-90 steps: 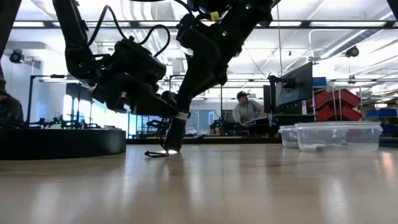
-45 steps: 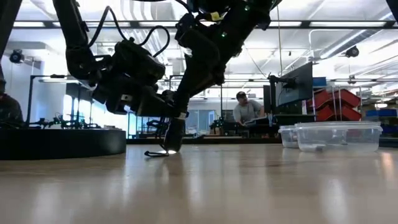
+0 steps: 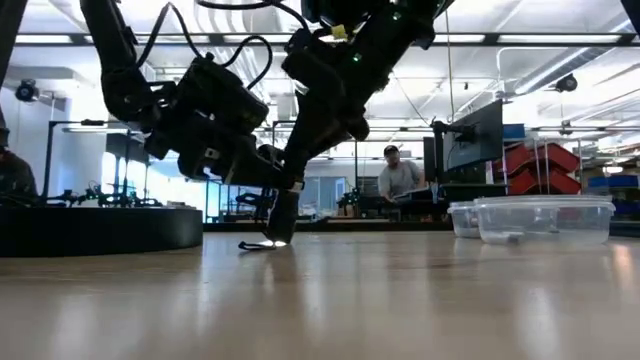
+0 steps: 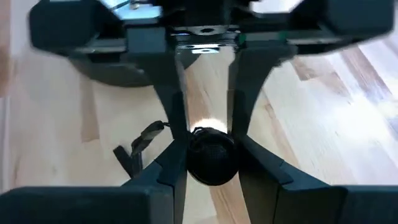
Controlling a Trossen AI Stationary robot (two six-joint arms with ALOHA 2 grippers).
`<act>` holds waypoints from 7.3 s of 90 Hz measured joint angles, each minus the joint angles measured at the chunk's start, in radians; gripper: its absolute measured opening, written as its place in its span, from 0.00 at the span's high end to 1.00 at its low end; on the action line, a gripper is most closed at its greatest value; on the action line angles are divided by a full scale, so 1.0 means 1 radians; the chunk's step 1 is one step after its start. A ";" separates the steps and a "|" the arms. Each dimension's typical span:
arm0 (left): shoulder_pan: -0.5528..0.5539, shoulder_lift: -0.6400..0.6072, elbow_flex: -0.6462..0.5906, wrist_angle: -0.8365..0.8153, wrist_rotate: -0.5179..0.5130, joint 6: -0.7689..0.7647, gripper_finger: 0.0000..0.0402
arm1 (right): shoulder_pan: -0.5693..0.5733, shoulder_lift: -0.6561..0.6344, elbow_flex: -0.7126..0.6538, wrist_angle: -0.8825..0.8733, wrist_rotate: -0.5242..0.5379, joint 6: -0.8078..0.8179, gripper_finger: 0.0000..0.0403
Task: Insert battery
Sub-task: Close the black battery compartment
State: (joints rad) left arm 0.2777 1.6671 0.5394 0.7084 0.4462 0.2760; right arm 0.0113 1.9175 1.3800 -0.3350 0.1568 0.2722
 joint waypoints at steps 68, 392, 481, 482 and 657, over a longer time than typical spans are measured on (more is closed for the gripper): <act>-0.270 -0.015 -0.082 0.156 -0.736 -0.183 0.78 | -0.009 0.010 -0.001 0.053 0.103 0.368 0.77; -0.255 0.060 -0.060 0.262 -0.821 -0.191 0.77 | -0.051 -0.070 -0.001 -0.075 0.056 0.674 0.51; -0.248 0.066 0.096 0.022 -0.381 -0.080 0.77 | 0.102 -0.185 0.000 -0.235 -0.006 -0.913 0.48; -0.248 0.066 0.096 0.022 -0.381 -0.081 0.77 | 0.105 -0.184 0.000 -0.234 -0.002 -0.923 0.48; -0.248 0.067 0.085 0.003 -0.380 -0.101 0.77 | 0.108 -0.055 -0.001 -0.208 0.104 -0.940 0.77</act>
State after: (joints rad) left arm 0.0296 1.7344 0.6243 0.7117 0.0658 0.1753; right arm 0.1192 1.8629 1.3788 -0.5430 0.2610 -0.6675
